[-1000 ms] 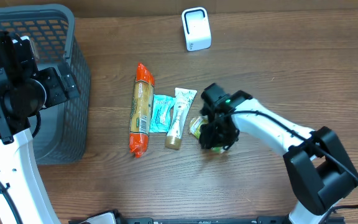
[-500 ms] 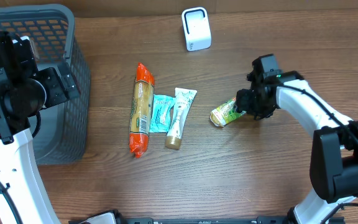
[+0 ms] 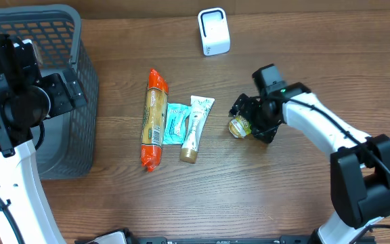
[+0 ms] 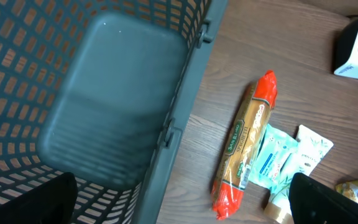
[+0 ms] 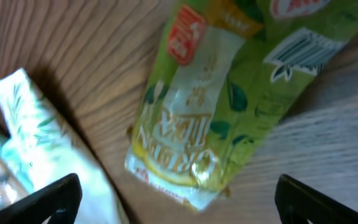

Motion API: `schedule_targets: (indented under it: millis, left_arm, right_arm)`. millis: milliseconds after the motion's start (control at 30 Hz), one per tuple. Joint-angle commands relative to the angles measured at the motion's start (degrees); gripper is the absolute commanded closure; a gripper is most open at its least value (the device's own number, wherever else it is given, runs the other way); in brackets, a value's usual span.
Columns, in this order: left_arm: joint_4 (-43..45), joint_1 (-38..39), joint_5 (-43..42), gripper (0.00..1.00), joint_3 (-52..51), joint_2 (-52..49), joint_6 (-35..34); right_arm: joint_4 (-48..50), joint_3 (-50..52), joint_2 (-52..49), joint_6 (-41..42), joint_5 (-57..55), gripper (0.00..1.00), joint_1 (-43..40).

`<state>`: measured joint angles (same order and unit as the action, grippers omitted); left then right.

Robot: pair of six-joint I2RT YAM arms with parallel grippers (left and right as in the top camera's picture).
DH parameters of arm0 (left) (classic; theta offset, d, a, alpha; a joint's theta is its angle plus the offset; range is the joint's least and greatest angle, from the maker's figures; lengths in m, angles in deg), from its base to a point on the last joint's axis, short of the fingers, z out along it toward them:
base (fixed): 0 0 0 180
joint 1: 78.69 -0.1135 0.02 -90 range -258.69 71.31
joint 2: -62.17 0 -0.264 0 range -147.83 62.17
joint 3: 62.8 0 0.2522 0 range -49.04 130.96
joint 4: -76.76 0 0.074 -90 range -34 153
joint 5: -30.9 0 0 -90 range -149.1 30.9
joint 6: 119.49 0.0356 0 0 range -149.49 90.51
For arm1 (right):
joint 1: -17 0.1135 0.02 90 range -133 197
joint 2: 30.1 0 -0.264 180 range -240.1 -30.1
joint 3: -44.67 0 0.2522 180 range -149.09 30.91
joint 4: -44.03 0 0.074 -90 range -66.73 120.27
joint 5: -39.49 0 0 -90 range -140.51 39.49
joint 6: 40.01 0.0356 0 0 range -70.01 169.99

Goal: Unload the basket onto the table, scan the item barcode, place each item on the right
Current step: 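Lift and rotate the pouch with the right gripper, then lower the pouch onto the table and open the right gripper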

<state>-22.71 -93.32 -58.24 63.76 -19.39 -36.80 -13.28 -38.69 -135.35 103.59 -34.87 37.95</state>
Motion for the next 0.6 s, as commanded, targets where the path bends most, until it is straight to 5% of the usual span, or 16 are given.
schedule_targets:
  millis: [0,400,467,567]
  left_arm:
    - [0.22,-0.09,-0.44,0.01,-0.20,-0.15,-0.42]
    - [0.24,-0.09,-0.44,0.00,-0.22,-0.15,-0.42]
    - [0.24,-0.09,-0.44,0.00,-0.20,-0.15,-0.42]
    - [0.22,-0.09,-0.44,0.00,-0.20,-0.15,-0.42]
  right_arm:
    - [2.49,2.95,1.60,11.10,-9.92,0.04,2.38]
    - [11.15,9.27,1.60,10.36,-10.58,0.50,3.21]
    - [11.39,9.22,1.60,5.66,-8.74,0.61,3.21]
    - [11.37,9.09,1.66,-2.95,-5.95,0.61,3.21]
